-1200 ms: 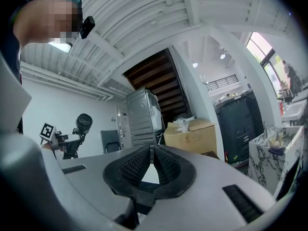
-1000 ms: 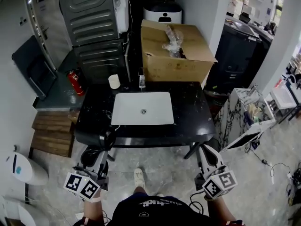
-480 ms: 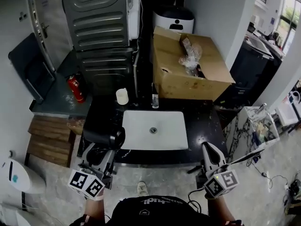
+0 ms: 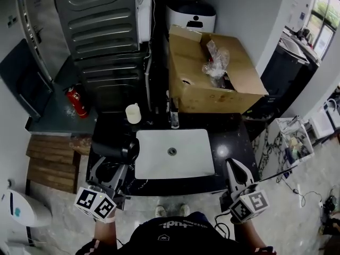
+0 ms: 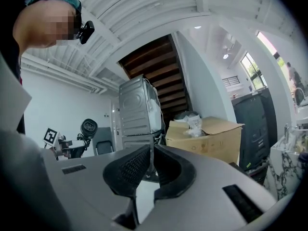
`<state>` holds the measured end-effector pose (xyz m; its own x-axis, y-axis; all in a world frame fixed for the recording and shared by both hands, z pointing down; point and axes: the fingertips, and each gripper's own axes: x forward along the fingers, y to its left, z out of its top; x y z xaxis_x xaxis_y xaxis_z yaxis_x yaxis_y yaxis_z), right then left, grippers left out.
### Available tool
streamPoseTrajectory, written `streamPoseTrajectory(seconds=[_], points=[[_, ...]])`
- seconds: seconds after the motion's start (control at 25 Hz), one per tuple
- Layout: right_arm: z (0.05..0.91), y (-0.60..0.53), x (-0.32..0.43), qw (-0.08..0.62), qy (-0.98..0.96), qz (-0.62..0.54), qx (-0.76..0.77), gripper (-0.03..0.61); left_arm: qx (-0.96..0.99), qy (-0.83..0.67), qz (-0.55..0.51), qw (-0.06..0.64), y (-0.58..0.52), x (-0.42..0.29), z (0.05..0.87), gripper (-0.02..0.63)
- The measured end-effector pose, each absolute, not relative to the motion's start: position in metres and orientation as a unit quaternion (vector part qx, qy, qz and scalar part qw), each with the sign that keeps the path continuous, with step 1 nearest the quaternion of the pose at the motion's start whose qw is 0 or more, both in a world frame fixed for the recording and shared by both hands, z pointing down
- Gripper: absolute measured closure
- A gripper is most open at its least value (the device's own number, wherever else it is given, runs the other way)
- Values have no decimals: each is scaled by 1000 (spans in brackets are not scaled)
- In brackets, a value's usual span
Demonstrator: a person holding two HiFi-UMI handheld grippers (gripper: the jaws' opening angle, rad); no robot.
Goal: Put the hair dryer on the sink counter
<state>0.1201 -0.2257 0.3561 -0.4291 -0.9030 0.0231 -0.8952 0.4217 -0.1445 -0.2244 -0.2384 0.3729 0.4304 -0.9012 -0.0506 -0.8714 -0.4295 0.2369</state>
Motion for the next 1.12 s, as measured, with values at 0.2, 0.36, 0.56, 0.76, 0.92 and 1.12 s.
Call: streamPoseTrajectory(seconds=[0.2,0.36,0.56,0.76,0.92,1.12], points=[[353,-250,131,34,851,-65,-520,538,833,-538,-72,104,-257,-212,382,387],[355,-261,141,36,856,-66,-511,538,825,-551,-40,122,-270,-215,406,387],[362,-273,148,38,862,-75,-500,538,805,-568,37,167,-292,-226,474,387],[366,-275,150,39,865,-82,-494,538,773,-583,104,229,-302,-246,548,387],[372,-275,152,36,863,-90,-495,538,746,-591,138,276,-312,-269,594,388],[376,-272,152,32,862,-92,-497,537,717,-587,169,337,-322,-290,638,387]])
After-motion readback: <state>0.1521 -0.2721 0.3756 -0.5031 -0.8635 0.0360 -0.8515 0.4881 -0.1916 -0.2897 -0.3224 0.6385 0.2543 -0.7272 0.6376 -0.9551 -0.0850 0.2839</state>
